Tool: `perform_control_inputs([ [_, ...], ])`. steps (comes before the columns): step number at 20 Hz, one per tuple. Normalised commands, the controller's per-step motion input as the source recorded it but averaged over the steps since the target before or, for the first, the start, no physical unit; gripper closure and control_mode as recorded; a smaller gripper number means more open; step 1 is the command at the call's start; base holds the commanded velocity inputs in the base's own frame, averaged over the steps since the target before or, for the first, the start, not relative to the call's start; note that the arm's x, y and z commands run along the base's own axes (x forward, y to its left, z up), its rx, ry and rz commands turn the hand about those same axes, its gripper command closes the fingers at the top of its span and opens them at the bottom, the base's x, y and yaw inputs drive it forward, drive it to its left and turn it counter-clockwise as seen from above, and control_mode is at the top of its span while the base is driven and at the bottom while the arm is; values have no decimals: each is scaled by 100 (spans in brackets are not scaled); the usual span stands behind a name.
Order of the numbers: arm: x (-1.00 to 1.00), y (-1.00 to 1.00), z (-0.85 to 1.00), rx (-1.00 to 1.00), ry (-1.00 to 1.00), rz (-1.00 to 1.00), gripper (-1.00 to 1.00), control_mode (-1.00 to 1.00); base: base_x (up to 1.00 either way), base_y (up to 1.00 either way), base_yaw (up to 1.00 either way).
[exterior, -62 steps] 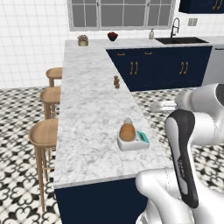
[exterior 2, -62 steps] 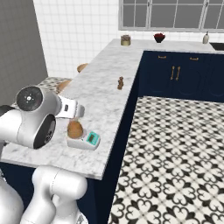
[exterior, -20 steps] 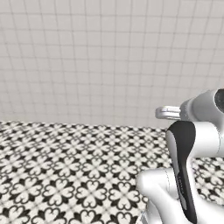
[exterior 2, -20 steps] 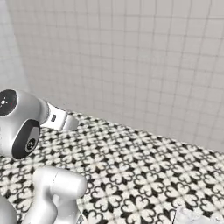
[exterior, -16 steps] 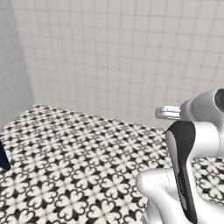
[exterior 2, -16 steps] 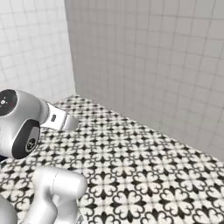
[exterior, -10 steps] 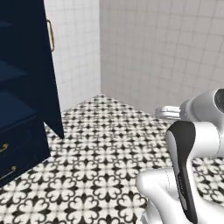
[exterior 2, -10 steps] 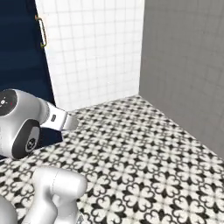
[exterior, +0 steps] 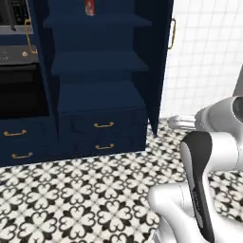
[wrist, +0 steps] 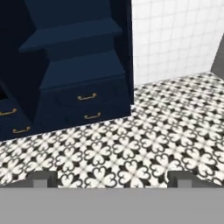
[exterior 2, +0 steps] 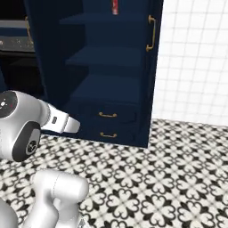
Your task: Pick the honey bottle and place it on the digital scale for weighing, and close the cabinet.
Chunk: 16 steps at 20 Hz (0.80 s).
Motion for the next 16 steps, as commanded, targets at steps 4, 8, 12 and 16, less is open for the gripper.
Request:
perform_control_inputs([
  [4, 0, 0, 0, 0, 0, 0, -100, 100, 62, 6, 77],
  [8, 0, 0, 0, 0, 0, 0, -100, 100, 98, 7, 4],
  [12, 0, 0, 0, 0, 0, 0, -100, 100, 68, 58, -48],
  [16, 0, 0, 0, 0, 0, 0, -100, 100, 15, 85, -60],
])
